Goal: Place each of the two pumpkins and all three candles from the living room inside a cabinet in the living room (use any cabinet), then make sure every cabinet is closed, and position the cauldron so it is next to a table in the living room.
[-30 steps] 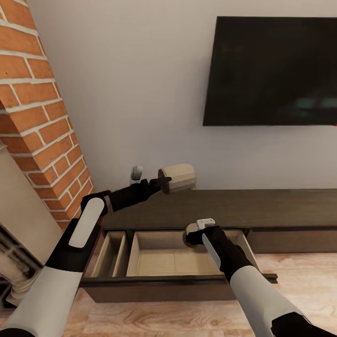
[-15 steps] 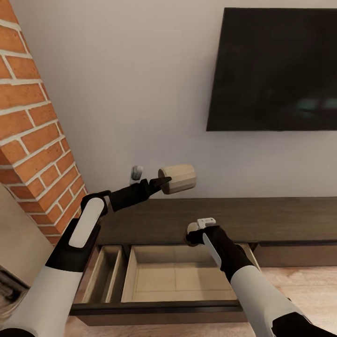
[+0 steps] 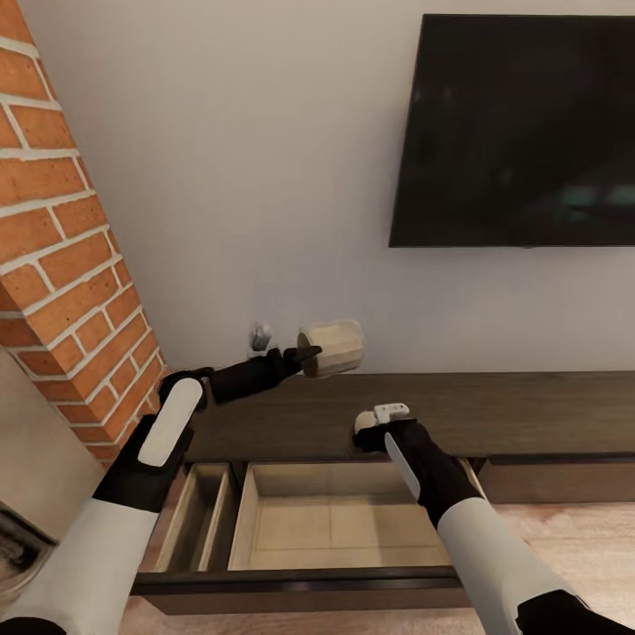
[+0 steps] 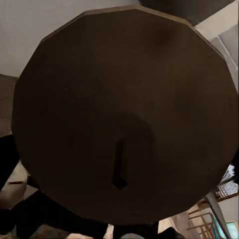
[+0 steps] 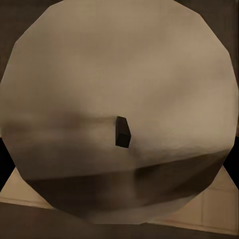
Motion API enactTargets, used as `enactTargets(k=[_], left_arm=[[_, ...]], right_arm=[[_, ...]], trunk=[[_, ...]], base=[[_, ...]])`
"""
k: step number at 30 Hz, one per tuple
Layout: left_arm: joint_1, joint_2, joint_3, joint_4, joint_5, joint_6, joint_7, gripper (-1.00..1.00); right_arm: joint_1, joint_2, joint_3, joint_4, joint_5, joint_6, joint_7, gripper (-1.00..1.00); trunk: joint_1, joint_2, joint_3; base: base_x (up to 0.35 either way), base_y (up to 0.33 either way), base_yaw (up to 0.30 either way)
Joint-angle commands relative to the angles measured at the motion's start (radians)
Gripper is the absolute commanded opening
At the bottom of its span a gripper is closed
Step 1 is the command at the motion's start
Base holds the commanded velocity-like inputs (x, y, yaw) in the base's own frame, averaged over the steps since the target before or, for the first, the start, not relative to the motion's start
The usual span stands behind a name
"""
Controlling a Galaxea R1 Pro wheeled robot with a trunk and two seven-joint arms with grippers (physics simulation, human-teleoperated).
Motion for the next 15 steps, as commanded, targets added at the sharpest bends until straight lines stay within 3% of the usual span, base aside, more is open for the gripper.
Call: enactTargets(k=[1,4,7,11,15], left_arm=[[0.0,0.004,-0.004,0.018,-0.007,0.001,-0.003,-1.0],[-0.001,0.04,-0.013,0.035,-0.079,0.006,-0.006,-1.0],[0.0,0.07,-0.014,0.032,-0.108,0.014,-0.005,-1.0],[0.005,0.092,-0.014,0.029,-0.116,0.029,-0.005,-1.0],[0.02,0.112,-0.014,0.008,-0.118,0.089,-0.003,-1.0]], right_arm=[[0.0,-0.001,0.0,-0.001,0.0,0.001,0.0,-1.0],[-0.001,-0.001,0.0,-0.003,0.004,0.02,-0.001,-1.0],[-0.001,-0.001,0.001,-0.009,0.007,0.091,-0.002,-1.0],[-0.001,-0.001,0.004,-0.045,0.007,0.134,-0.002,-1.0],[-0.001,-0.002,0.005,-0.057,0.004,0.155,-0.004,-1.0]], trunk=[[0.0,0.0,0.0],[0.0,0.0,0.0],[0.0,0.0,0.0],[0.0,0.0,0.0],[0.0,0.0,0.0]], base=[[0.0,0.0,0.0],[0.0,0.0,0.0],[0.0,0.0,0.0],[0.0,0.0,0.0],[0.0,0.0,0.0]])
